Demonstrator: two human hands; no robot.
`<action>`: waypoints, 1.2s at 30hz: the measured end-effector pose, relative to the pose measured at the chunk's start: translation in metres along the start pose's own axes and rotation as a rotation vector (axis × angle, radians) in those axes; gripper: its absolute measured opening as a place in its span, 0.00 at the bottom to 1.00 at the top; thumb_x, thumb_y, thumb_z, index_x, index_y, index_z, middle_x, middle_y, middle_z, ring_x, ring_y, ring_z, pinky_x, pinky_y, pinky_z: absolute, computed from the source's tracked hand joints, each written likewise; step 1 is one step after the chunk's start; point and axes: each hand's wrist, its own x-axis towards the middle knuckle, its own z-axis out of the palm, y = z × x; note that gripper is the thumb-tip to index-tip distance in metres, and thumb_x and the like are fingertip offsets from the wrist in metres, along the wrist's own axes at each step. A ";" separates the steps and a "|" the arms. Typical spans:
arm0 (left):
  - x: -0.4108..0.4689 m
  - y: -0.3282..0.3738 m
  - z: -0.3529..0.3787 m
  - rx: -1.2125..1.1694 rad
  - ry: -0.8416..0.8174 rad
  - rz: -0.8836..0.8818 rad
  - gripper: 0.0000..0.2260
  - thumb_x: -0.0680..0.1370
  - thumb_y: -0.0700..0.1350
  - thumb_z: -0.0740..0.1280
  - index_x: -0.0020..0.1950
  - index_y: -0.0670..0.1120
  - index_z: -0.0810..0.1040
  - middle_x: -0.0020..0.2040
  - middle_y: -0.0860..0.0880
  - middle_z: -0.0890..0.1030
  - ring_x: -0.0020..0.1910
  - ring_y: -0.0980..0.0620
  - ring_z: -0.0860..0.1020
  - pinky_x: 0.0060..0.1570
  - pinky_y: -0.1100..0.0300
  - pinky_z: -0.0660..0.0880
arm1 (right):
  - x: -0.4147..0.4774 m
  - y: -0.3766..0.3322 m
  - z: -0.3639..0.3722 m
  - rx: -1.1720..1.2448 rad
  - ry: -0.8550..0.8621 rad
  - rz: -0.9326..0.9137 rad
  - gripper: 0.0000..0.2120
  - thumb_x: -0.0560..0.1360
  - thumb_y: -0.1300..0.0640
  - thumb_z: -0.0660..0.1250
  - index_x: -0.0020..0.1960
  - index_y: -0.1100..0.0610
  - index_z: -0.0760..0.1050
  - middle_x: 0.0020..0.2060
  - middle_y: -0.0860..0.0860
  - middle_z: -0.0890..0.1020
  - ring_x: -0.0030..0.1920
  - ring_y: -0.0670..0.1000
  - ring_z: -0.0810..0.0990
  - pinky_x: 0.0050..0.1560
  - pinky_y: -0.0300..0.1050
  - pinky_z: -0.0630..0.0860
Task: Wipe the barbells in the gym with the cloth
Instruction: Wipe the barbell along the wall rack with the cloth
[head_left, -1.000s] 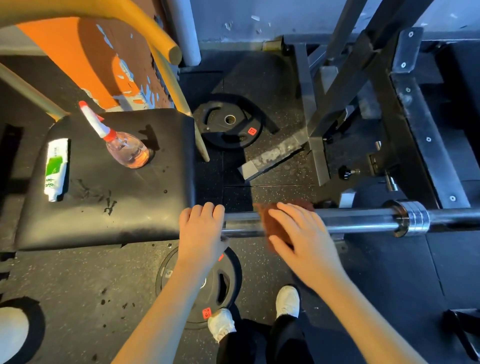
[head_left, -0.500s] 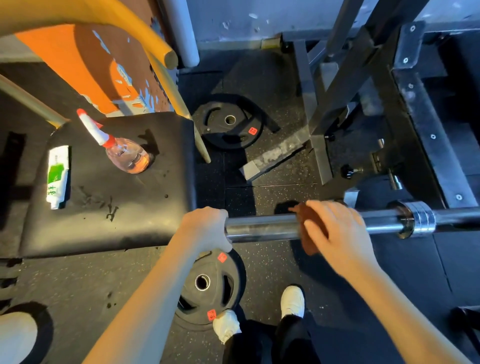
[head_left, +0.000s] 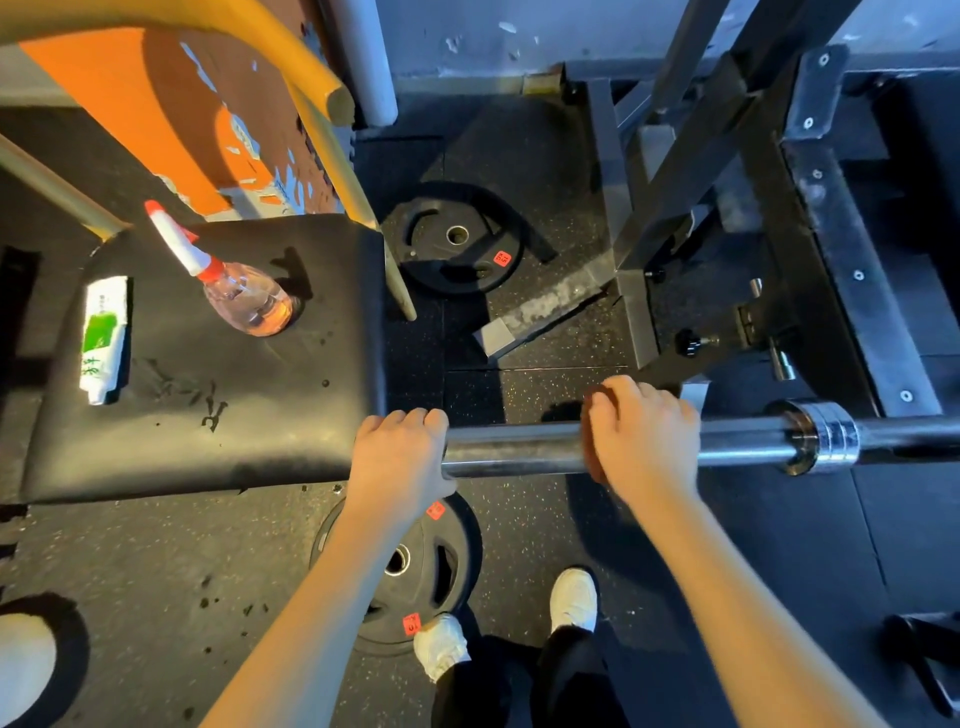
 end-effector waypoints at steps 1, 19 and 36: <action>-0.001 0.001 0.002 0.000 0.022 -0.008 0.24 0.53 0.54 0.81 0.41 0.47 0.78 0.33 0.51 0.77 0.33 0.48 0.78 0.37 0.55 0.73 | -0.004 -0.015 0.005 -0.008 -0.012 -0.016 0.18 0.81 0.46 0.51 0.58 0.53 0.75 0.46 0.49 0.80 0.48 0.51 0.78 0.59 0.49 0.68; 0.026 -0.019 -0.026 -0.326 -0.464 -0.003 0.32 0.65 0.59 0.74 0.67 0.53 0.69 0.55 0.54 0.75 0.52 0.50 0.75 0.51 0.56 0.74 | -0.040 0.015 -0.002 0.041 -0.003 -0.381 0.22 0.76 0.45 0.60 0.66 0.54 0.74 0.63 0.51 0.78 0.66 0.53 0.72 0.67 0.55 0.64; -0.010 0.000 0.015 -0.054 0.235 -0.030 0.26 0.52 0.51 0.83 0.43 0.44 0.79 0.35 0.49 0.77 0.34 0.46 0.76 0.41 0.52 0.72 | -0.026 -0.006 0.010 0.112 0.122 -0.068 0.14 0.79 0.53 0.63 0.62 0.56 0.77 0.54 0.54 0.82 0.56 0.56 0.79 0.63 0.56 0.70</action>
